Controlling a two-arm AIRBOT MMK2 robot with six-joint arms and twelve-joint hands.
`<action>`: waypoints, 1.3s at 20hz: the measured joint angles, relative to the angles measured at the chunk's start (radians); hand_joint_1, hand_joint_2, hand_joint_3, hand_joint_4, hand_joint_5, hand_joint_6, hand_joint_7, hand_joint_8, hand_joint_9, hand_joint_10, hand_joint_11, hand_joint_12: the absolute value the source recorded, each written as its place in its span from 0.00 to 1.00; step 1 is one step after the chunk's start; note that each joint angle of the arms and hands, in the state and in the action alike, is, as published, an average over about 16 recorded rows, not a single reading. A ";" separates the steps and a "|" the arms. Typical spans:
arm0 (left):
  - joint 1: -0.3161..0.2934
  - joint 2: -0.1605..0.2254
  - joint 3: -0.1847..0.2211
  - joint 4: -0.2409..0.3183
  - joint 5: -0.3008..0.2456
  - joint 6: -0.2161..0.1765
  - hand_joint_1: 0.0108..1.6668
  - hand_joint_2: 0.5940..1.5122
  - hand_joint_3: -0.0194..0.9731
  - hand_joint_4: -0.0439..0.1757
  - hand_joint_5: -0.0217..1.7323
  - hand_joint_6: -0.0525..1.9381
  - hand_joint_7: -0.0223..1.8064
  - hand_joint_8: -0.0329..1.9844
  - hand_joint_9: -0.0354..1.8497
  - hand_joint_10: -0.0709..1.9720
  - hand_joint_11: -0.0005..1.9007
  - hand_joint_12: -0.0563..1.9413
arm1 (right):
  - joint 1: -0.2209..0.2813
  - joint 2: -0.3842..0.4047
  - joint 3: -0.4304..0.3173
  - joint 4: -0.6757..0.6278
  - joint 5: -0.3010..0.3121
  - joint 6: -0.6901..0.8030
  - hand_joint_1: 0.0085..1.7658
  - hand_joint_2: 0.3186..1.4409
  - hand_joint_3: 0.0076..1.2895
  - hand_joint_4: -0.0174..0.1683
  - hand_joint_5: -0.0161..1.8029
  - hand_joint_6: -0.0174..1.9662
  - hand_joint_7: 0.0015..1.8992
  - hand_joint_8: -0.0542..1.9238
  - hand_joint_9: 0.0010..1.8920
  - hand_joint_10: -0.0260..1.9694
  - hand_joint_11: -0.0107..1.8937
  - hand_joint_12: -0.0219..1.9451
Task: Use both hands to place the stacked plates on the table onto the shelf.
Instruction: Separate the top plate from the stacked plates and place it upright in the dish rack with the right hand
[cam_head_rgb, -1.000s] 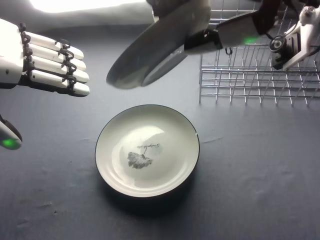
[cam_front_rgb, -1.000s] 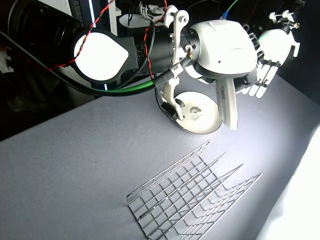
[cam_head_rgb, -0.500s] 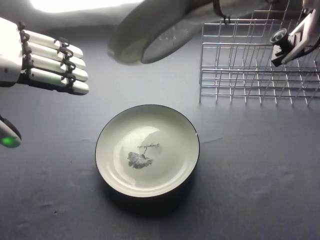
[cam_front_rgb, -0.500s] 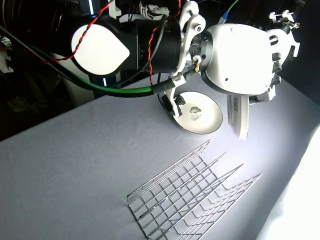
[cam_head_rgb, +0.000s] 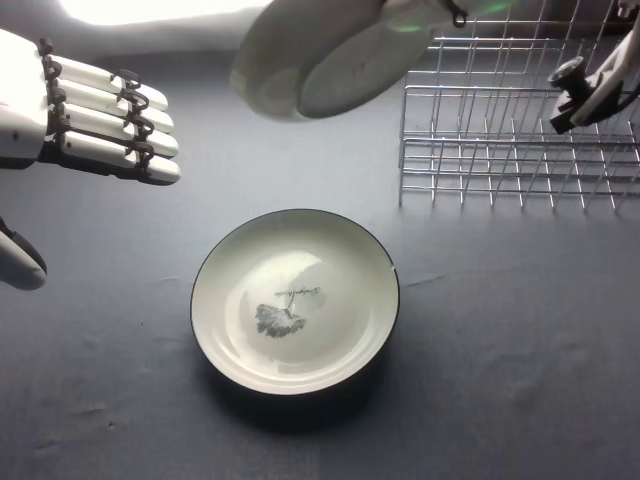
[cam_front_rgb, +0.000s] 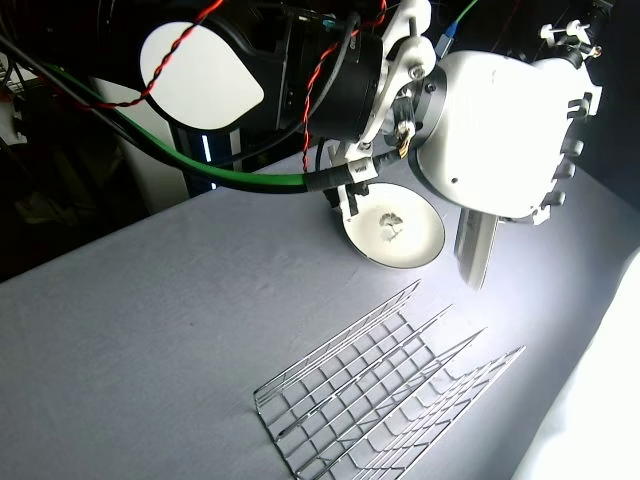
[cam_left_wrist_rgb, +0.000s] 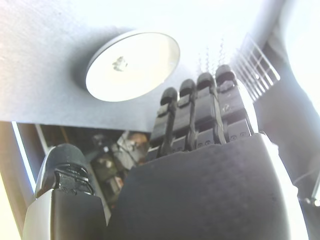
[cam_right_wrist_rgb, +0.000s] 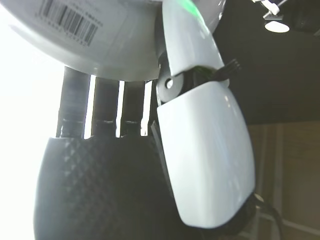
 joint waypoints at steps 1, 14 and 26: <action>0.000 0.000 0.001 0.000 0.000 0.000 0.00 0.54 0.03 0.19 0.04 0.03 0.04 0.02 0.03 0.04 0.01 0.03 | 0.003 0.000 0.003 0.013 -0.013 0.000 0.79 0.66 0.00 0.05 0.47 0.56 0.46 0.58 0.46 0.65 0.39 0.78; 0.000 -0.002 0.006 0.001 -0.001 0.000 0.00 0.54 0.03 0.19 0.04 0.03 0.03 0.02 0.03 0.04 0.01 0.03 | 0.036 -0.001 0.040 0.158 -0.127 0.001 0.79 0.67 0.00 0.05 0.47 0.55 0.47 0.58 0.46 0.66 0.40 0.80; 0.009 -0.004 0.015 0.002 -0.008 0.000 0.00 0.54 0.03 0.19 0.04 0.03 0.04 0.02 0.03 0.04 0.01 0.03 | 0.029 -0.003 0.075 0.219 -0.158 0.004 0.79 0.67 0.00 0.05 0.46 0.55 0.46 0.59 0.45 0.67 0.39 0.80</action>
